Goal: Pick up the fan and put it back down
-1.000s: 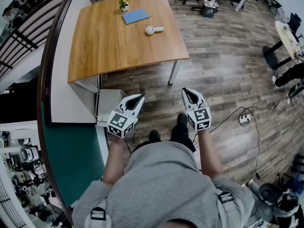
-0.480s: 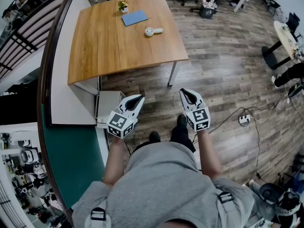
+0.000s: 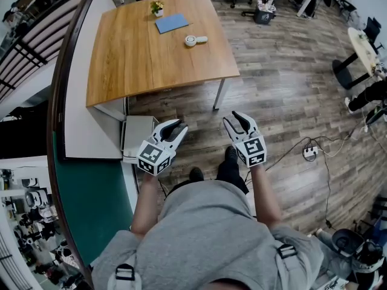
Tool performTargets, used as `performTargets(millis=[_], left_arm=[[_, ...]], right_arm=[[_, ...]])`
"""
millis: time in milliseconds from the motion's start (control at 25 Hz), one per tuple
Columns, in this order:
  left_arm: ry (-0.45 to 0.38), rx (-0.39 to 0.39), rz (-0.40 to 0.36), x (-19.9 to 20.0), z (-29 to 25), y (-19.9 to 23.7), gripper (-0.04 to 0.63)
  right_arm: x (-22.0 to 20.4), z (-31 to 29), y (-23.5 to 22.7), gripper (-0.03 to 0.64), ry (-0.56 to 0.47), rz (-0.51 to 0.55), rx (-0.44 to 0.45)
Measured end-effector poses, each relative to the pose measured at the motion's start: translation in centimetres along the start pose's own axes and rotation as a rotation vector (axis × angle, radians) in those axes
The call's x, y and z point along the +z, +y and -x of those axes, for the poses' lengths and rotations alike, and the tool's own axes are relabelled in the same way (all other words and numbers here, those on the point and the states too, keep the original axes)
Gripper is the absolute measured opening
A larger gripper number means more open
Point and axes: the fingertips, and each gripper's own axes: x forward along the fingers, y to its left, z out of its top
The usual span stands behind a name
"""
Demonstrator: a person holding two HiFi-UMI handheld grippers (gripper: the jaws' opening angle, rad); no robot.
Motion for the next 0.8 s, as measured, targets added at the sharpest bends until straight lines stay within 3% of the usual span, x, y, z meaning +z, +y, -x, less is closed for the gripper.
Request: performTargets(millis=[280, 800], left_arm=[[0.021, 0.005, -0.011, -0.65, 0.12, -0.12, 0.213], [0.029, -0.015, -0.019, -0.93, 0.09, 0.16, 0.252]], right_arm=[[0.07, 0.02, 0.67, 0.237, -0.011, -0.004, 0.013], [-0.21, -0.53, 0.66, 0.293, -0.019, -0.009, 0.004]])
